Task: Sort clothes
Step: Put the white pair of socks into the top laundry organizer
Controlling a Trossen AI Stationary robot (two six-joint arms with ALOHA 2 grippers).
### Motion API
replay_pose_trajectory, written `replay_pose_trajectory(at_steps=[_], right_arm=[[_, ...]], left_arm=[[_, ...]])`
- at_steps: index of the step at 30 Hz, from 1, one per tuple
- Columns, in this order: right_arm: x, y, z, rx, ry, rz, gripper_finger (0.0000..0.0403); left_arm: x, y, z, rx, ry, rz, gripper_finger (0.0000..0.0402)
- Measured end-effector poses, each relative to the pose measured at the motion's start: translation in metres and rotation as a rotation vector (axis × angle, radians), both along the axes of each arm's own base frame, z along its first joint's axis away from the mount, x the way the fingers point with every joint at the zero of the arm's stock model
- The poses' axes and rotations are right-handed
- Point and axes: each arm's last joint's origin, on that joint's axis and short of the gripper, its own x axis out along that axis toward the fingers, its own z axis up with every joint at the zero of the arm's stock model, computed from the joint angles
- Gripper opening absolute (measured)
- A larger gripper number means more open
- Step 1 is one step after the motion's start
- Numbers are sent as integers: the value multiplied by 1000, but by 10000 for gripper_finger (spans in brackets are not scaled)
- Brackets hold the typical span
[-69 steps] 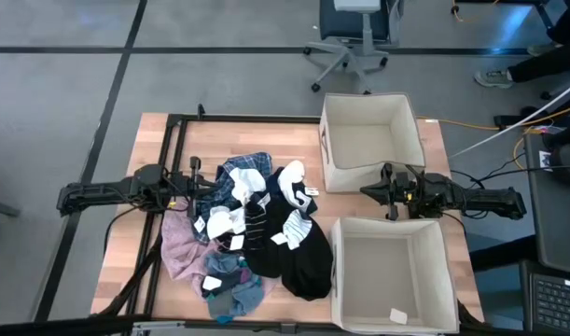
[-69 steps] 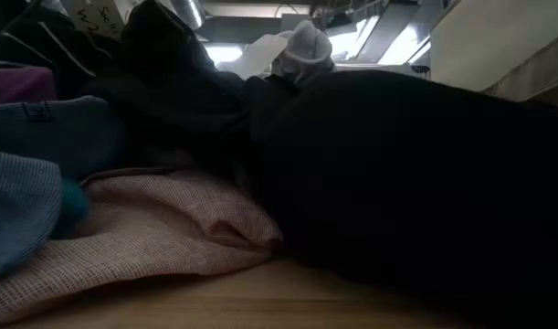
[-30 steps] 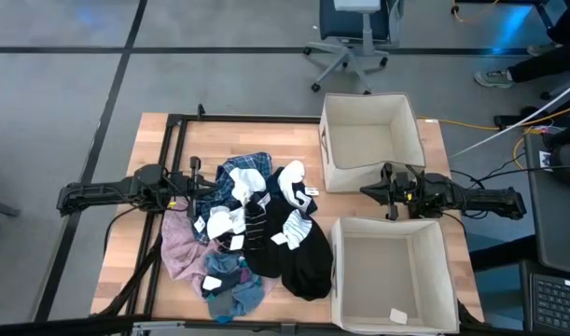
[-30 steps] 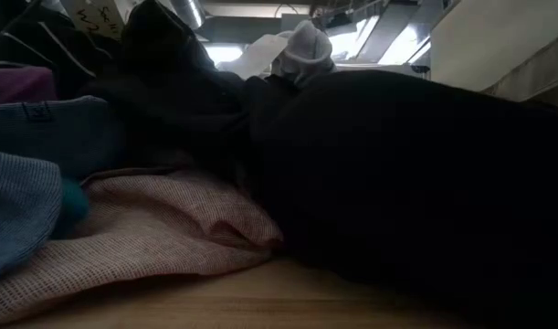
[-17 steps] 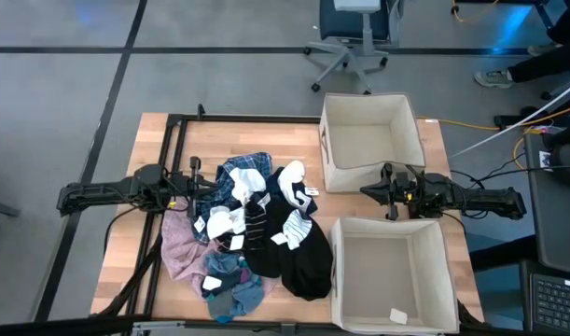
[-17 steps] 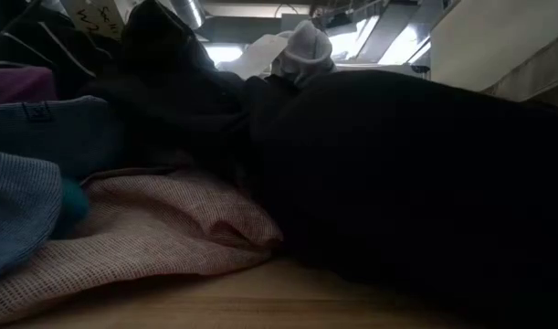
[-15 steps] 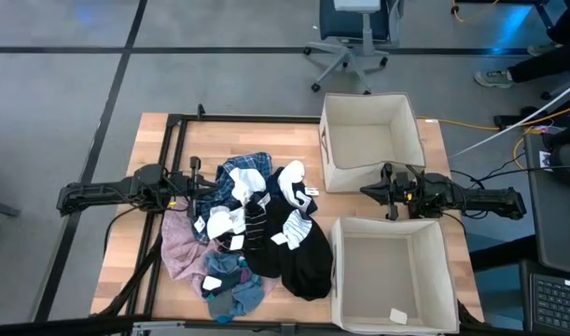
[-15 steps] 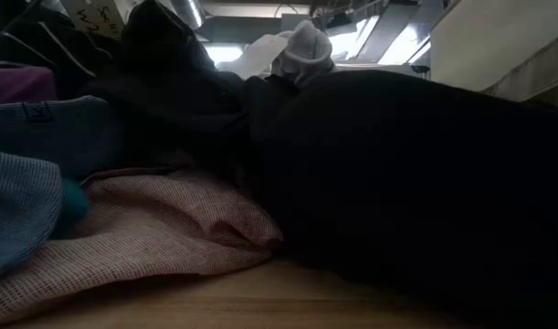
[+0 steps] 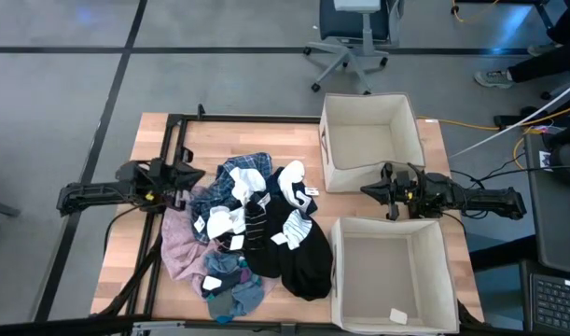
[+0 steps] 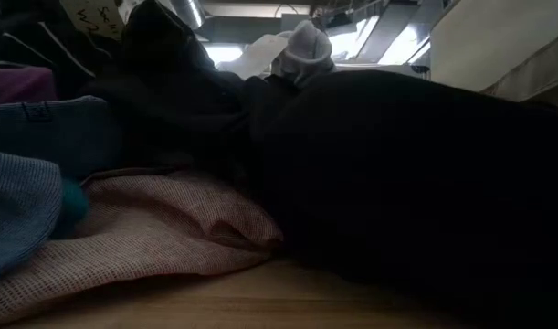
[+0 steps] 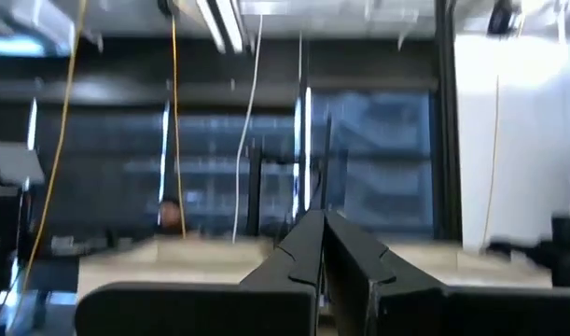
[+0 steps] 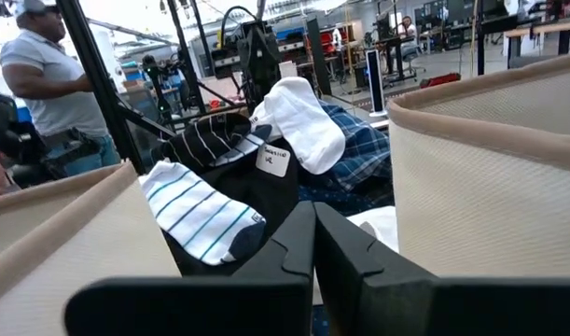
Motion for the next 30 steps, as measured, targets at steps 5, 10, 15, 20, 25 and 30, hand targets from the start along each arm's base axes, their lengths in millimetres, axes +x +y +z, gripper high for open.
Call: replay_pose_trajectory(at_steps=[5,10,15,20,25,30], right_arm=[[0,0,2,-24,-4,1,12],[-2,0,8,-27,-20,1,12],[-3,0,14,-30,-39,1,12],[-3,0,14,-30,-38,1,12],[-3,0,14,-30,-38,1,12],[-3,0,14,-31,-38,1,12]], left_arm=[[-1,2,6,-20,-16,59,5],[5,4,19,-32,37,129,5],[24,8,46,-55,172,187,5],[53,11,84,-44,346,212,5],[83,14,125,-11,529,220,5],[104,16,162,3,615,222,5]])
